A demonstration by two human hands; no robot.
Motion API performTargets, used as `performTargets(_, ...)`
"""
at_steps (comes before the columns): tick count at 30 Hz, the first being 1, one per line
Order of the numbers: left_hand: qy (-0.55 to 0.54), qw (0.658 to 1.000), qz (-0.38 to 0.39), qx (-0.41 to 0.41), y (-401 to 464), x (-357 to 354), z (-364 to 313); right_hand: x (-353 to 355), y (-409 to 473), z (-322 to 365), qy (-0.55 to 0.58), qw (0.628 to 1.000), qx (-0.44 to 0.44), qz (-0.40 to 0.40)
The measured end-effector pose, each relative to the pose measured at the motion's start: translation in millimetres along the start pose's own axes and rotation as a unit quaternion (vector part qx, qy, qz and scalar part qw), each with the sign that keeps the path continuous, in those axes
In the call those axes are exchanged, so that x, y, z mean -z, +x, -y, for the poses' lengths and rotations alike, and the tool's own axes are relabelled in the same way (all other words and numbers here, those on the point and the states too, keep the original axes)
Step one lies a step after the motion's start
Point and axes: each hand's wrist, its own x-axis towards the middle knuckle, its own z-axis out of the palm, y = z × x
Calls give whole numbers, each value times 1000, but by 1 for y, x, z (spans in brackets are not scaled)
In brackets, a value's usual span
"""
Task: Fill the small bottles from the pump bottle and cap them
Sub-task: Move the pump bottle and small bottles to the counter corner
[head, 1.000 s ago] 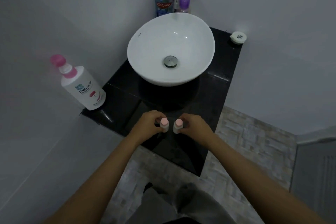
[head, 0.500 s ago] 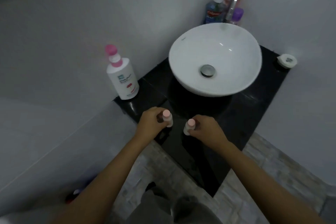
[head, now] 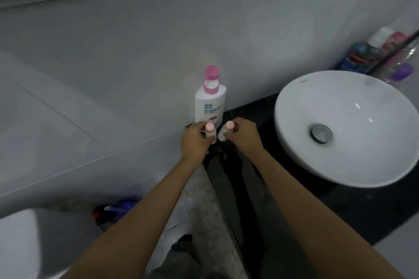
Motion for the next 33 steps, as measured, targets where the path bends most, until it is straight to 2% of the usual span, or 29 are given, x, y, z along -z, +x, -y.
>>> performTargets(8,24,999,-30,26,5,-16,5,-18,21,0,4,999,-30,18)
performTargets(13,2,998,-46,32,2,-20,7,-21,21,-1,26,999,-30,21)
performTargets(19,-51,996,-51,44,0,-19,9,-25,22,-2,32,999,-34,19)
performTargets(33,-51,997,-40,29,2,-15,11,-26,20,-2,39,998,-38,22)
